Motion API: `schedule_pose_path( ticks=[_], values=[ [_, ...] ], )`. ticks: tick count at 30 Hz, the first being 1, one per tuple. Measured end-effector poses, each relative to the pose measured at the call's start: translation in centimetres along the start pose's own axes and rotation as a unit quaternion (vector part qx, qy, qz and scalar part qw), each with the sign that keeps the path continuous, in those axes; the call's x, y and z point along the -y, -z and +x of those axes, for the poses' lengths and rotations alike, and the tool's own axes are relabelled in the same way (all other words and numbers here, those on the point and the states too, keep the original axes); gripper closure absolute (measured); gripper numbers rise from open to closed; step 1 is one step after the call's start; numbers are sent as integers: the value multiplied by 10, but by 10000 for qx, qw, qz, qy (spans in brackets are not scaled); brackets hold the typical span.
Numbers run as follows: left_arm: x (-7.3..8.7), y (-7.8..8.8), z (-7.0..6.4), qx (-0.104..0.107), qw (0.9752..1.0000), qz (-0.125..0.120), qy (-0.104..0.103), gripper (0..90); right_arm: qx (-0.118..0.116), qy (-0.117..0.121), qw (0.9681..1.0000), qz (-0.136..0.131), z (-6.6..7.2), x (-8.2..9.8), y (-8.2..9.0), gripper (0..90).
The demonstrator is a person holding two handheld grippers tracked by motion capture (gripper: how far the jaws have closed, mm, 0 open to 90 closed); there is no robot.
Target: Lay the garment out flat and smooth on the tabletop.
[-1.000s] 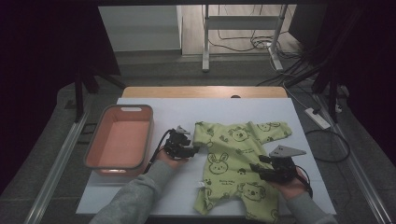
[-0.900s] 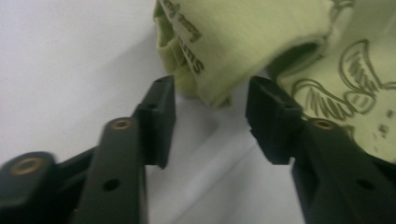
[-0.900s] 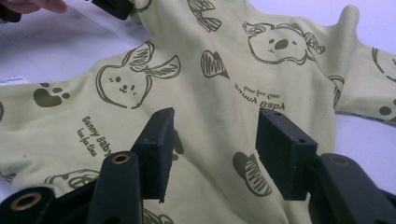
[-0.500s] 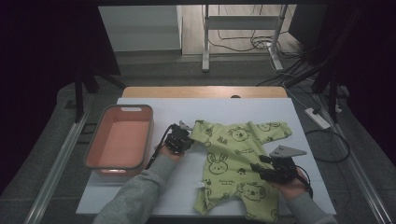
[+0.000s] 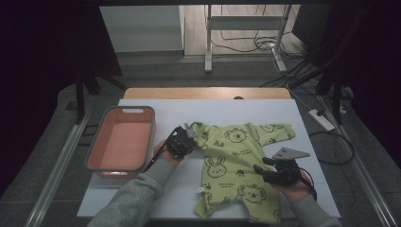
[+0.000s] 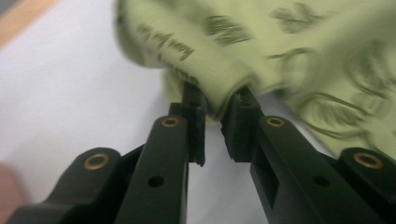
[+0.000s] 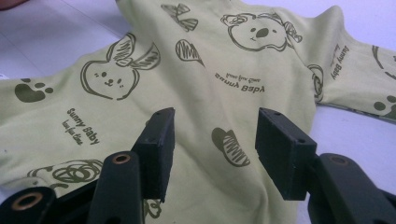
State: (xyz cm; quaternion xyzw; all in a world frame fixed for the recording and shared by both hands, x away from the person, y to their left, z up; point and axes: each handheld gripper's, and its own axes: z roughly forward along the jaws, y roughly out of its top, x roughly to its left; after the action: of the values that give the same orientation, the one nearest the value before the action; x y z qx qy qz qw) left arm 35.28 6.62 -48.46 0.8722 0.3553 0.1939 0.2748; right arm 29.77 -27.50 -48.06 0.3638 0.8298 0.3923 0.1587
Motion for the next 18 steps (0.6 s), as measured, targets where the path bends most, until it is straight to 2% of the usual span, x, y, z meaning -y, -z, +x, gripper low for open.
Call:
schedule_pose_path(
  ticks=[2,5,7,9,10,11,13,15,18],
  values=[
    [2,-5,-2,368,9992,57,113,779,2,-1,10000,3,0,0,0,478],
    [4,-5,-3,555,9983,52,155,645,12,-6,10000,10,-1,0,0,477],
    [4,2,0,653,9974,-170,270,512,13,-2,10000,28,-1,1,0,477],
    [5,12,6,850,9942,-465,468,474,5,-19,10000,19,-1,1,0,476],
    [5,17,9,955,9916,-656,575,462,5,-26,10000,14,-2,1,0,476],
    [5,21,12,993,9899,-768,665,458,11,-28,10000,13,-2,1,0,476],
    [4,25,18,893,9889,-884,792,456,16,-42,10000,5,-2,1,1,476],
    [2,25,24,848,9874,-890,993,459,15,-46,10000,8,-2,1,0,476],
    [-3,22,31,698,9880,-818,1110,471,14,-38,10000,19,-2,1,0,476]
  ],
)
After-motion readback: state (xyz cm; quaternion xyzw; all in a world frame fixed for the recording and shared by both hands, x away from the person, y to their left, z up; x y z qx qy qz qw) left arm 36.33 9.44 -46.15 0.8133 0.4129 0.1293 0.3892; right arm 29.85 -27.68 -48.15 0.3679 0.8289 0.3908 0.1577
